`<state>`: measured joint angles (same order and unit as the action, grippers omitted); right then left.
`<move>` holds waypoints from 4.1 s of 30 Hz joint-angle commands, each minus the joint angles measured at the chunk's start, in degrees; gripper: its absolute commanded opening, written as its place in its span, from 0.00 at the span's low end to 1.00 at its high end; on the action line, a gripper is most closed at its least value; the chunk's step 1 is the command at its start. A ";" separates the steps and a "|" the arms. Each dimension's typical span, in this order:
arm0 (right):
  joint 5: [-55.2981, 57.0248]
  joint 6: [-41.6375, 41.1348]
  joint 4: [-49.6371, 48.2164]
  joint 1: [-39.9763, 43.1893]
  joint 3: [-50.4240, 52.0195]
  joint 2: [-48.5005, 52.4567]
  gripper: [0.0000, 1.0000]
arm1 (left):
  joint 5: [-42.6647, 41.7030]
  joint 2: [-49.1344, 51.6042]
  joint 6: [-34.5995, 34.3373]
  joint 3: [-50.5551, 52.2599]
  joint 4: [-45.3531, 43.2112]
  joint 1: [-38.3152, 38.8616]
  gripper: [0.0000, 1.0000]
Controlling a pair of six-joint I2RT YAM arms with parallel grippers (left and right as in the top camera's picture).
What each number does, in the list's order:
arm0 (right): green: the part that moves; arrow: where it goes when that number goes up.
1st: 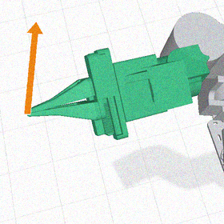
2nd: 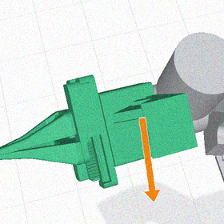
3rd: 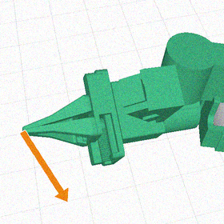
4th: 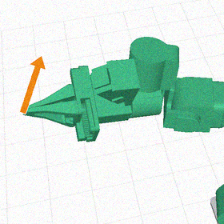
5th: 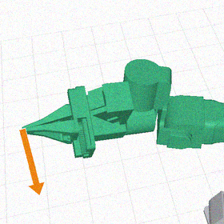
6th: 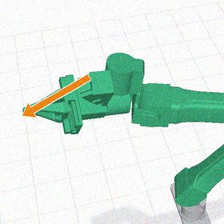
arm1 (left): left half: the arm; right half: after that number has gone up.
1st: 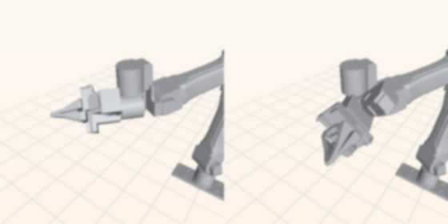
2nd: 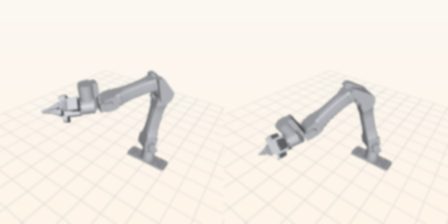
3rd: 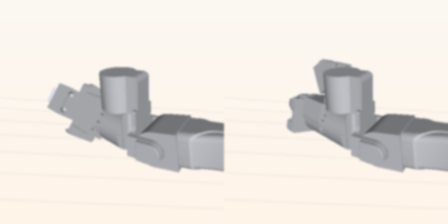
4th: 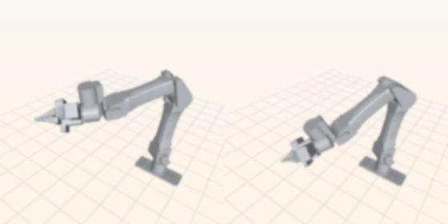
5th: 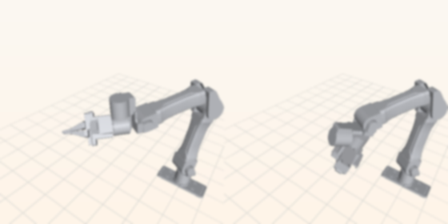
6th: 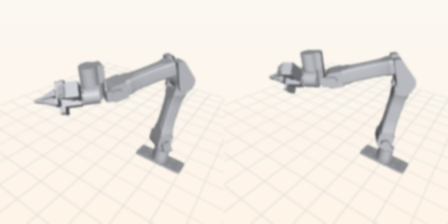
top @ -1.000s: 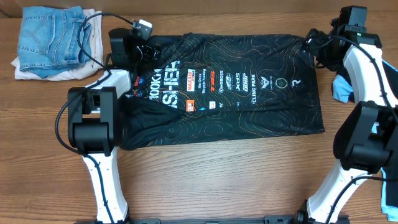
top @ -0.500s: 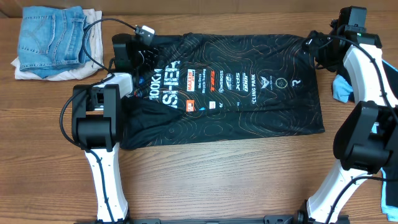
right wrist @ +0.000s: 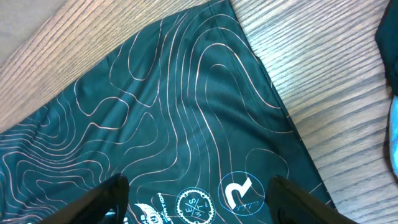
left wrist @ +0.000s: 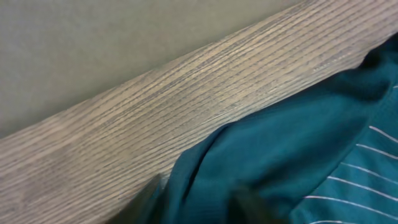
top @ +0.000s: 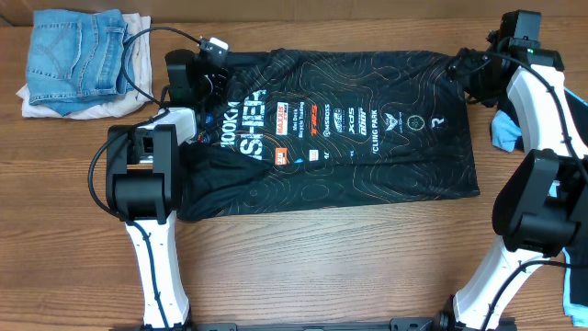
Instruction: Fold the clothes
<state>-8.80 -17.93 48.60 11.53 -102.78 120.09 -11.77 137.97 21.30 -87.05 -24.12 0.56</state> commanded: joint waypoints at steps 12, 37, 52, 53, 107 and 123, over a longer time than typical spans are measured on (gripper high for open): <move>-0.31 0.39 -0.04 0.09 0.20 -0.55 0.69 | -0.31 -1.25 -2.97 -1.31 -1.11 0.11 0.04; -0.33 0.42 -19.45 -0.55 0.20 2.03 0.67 | -6.29 -16.46 -6.27 -1.29 24.30 0.11 1.00; 3.87 1.05 -36.04 0.26 -0.09 14.58 0.67 | -6.29 -16.37 -6.34 -1.29 24.50 0.13 1.00; 4.26 1.05 -36.74 0.28 -0.09 15.13 0.67 | -6.32 -16.37 -6.34 -1.29 24.76 0.13 1.00; 5.35 1.25 -41.59 0.11 -0.46 21.27 0.16 | -6.29 -16.37 -6.34 -1.29 31.21 0.24 1.00; 6.14 -0.94 -37.11 0.22 -3.65 21.24 0.04 | -6.03 -16.33 -6.75 -1.29 20.09 0.22 0.80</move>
<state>-2.96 -18.31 11.38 11.90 -103.94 140.44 -17.23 120.57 14.81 -87.79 -1.83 0.58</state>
